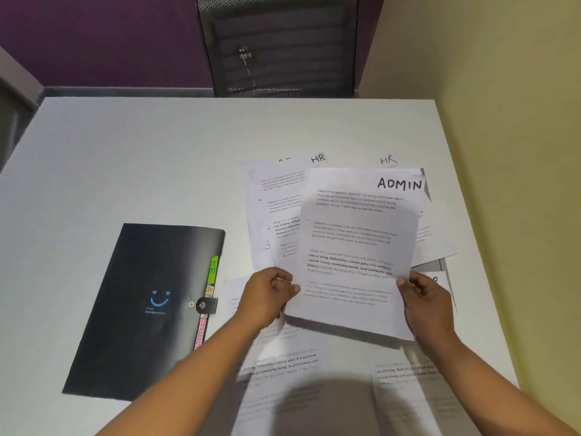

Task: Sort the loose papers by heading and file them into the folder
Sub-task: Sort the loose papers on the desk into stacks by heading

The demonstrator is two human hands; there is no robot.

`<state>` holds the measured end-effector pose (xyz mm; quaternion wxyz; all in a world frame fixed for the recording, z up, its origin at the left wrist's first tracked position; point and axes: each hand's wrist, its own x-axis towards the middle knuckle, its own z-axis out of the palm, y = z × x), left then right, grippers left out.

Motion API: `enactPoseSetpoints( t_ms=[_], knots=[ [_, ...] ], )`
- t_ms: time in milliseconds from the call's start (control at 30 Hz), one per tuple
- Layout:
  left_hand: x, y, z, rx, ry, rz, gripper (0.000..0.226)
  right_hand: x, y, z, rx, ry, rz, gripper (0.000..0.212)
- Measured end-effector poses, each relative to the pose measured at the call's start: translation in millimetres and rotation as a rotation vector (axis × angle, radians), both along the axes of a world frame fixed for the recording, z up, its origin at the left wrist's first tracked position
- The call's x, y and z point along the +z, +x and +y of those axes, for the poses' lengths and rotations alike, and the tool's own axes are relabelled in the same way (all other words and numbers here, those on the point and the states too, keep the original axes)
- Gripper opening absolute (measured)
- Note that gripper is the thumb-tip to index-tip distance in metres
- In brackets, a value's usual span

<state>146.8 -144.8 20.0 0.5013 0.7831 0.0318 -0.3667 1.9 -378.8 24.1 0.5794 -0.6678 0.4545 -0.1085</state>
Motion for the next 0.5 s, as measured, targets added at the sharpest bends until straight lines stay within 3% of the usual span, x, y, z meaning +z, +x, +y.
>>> enactPoseSetpoints(
  t_ms=[100,167,333,400,500],
  knots=[
    [-6.7,15.7,-7.8,0.208,0.171,-0.152,0.008,3.0,-2.3,-3.3,-0.040,0.019,-0.016,0.027],
    [-10.6,33.5,-11.9,0.264,0.367,-0.330,0.022,1.7,-0.1,-2.2,-0.054,0.029,-0.018,0.026],
    [-15.6,62.7,-32.5,0.036,0.709,-0.333,0.069,-7.8,0.2,-8.0,-0.117,0.062,0.029,0.019],
    [-18.0,70.3,-39.5,0.033,0.681,-0.302,0.072,-9.8,-0.7,-10.7,-0.133,0.068,0.030,0.021],
    [-23.5,83.7,-40.6,0.205,0.516,-0.159,0.067,-10.3,-2.9,-10.9,-0.143,0.074,0.050,0.020]
  ],
)
